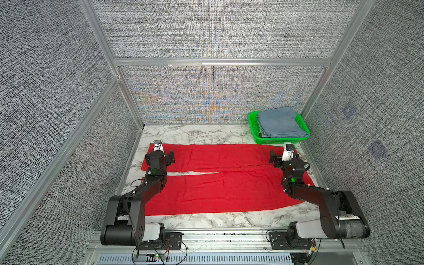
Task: Roll up the long pants
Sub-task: Fold the long pant at the center of the board.
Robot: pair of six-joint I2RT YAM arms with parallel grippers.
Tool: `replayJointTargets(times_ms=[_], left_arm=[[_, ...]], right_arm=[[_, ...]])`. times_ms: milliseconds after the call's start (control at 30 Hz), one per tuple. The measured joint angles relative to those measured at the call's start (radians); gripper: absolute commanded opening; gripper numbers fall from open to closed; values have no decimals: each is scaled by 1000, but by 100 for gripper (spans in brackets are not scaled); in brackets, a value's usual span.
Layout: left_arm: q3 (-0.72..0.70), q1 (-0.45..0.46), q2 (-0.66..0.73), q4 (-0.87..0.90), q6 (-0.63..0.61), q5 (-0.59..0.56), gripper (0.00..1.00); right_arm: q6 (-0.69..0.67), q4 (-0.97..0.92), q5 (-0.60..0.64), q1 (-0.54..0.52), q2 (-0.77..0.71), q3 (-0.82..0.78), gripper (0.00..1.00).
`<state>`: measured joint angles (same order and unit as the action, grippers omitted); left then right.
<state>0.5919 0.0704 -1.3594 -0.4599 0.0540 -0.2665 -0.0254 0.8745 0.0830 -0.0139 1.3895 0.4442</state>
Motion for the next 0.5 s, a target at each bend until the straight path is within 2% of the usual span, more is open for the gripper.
replayJointTargets(times_ms=[133,300,500], left_arm=[[111,0,-16,173,22,-13,96],[321,-8,-123,409,28,-13,96],[489,-107,-216,609,26,76,95]], right_arm=[[-23,-209,31,3,-38,115,99],[-40,-470,27,36,-10,289,99],[-26,-692,-45,140,80,417,99]])
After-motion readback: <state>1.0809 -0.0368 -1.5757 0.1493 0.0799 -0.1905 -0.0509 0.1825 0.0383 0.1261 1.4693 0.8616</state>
